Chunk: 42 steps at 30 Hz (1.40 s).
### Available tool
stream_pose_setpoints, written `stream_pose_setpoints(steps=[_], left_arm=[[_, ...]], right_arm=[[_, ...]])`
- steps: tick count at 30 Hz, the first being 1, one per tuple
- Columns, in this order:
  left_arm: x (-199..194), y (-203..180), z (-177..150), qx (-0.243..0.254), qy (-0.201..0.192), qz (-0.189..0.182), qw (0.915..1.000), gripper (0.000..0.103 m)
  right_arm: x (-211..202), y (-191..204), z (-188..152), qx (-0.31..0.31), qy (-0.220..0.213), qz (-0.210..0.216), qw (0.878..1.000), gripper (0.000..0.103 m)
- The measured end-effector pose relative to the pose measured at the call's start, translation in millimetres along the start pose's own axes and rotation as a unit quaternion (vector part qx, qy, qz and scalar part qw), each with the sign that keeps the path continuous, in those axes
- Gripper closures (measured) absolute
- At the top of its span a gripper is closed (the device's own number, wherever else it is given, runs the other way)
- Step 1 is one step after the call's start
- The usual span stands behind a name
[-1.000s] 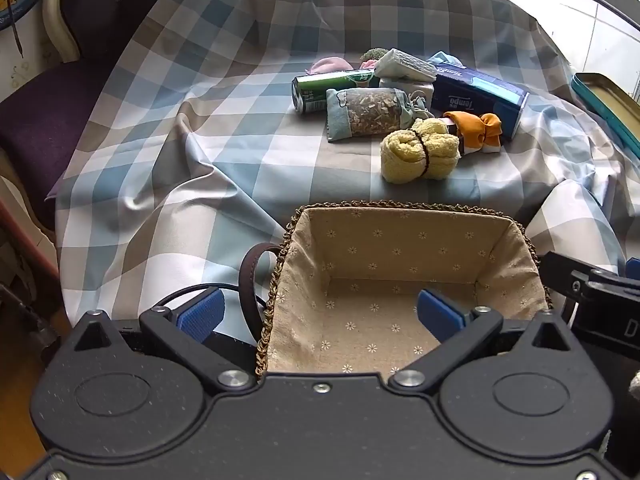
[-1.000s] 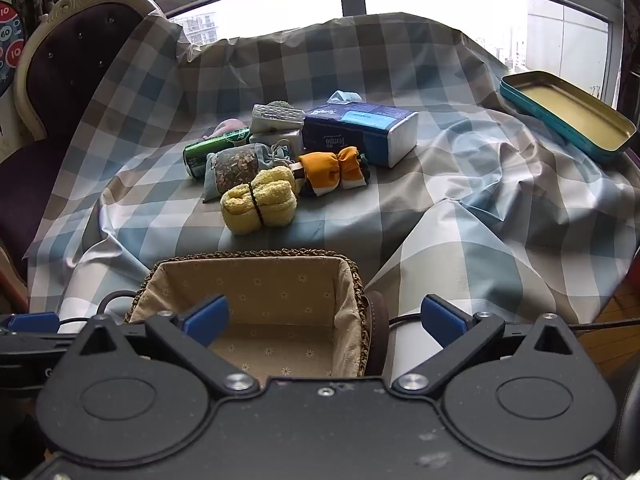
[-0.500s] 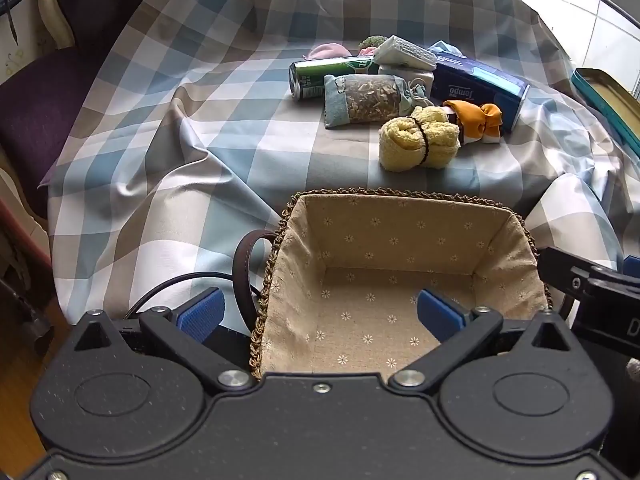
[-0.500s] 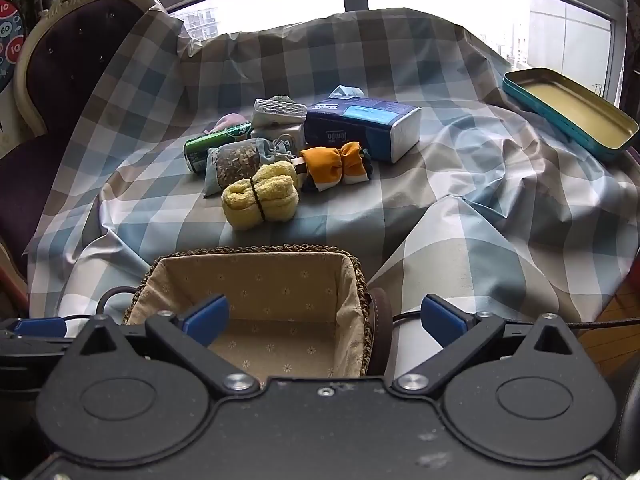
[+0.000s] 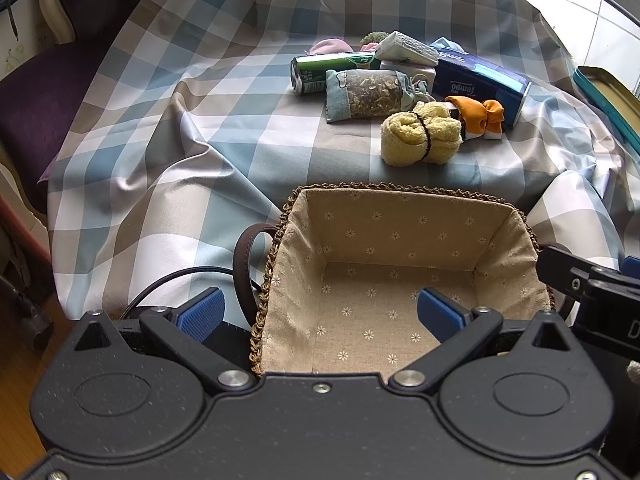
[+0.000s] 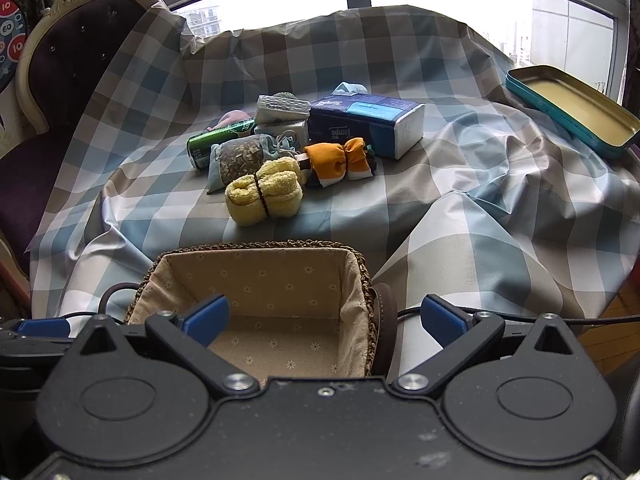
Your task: Organize soft objects
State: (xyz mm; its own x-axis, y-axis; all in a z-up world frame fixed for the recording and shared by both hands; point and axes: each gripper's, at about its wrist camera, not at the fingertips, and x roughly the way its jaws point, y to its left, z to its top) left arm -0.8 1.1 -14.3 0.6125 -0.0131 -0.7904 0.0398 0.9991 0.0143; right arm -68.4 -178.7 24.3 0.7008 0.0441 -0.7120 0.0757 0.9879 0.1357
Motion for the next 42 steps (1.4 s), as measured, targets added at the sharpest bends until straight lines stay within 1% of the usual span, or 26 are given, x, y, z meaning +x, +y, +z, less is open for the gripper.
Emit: stream_pose_setpoints(steps=[42], left_arm=[[-0.8,6.2,0.1,-0.007,0.006,-0.002,1.0000,0.003]], right_arm=[[0.3,3.5,-1.9,-0.005,0.001,0.001,1.000,0.000]])
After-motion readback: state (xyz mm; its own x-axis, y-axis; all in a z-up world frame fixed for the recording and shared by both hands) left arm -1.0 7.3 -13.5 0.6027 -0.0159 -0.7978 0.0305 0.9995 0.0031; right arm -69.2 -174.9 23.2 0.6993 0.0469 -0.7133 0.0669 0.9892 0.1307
